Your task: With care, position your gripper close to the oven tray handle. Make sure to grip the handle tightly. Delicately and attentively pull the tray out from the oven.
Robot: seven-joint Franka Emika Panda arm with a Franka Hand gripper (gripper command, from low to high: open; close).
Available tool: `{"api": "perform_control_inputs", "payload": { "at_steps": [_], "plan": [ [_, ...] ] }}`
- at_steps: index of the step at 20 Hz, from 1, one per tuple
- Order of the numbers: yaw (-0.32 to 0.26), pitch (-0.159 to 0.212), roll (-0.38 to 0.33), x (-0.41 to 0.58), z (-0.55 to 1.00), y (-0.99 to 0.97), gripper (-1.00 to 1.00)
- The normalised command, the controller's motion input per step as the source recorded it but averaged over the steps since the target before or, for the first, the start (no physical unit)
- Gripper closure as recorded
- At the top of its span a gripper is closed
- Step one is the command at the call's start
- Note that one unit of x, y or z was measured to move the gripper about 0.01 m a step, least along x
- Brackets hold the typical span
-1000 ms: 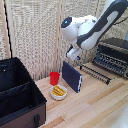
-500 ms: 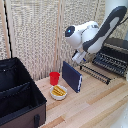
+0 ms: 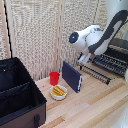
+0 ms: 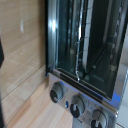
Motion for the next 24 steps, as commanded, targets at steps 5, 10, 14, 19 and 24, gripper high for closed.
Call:
{"api": "perform_control_inputs", "payload": {
  "at_steps": [5,10,14,19,24],
  "plan": [
    [0.060,-0.007,-0.208,-0.071,-0.16,-0.72,-1.00],
    [0.011,-0.018,-0.121,-0.095,-0.14,-0.80,-1.00],
    [0.035,0.000,-0.066,-0.066,-0.04,-0.79,-1.00],
    [0.016,0.000,0.016,-0.007,-0.01,-0.65,-1.00],
    [0.000,0.000,0.067,0.000,-0.08,-0.37,-1.00]
  ]
}}
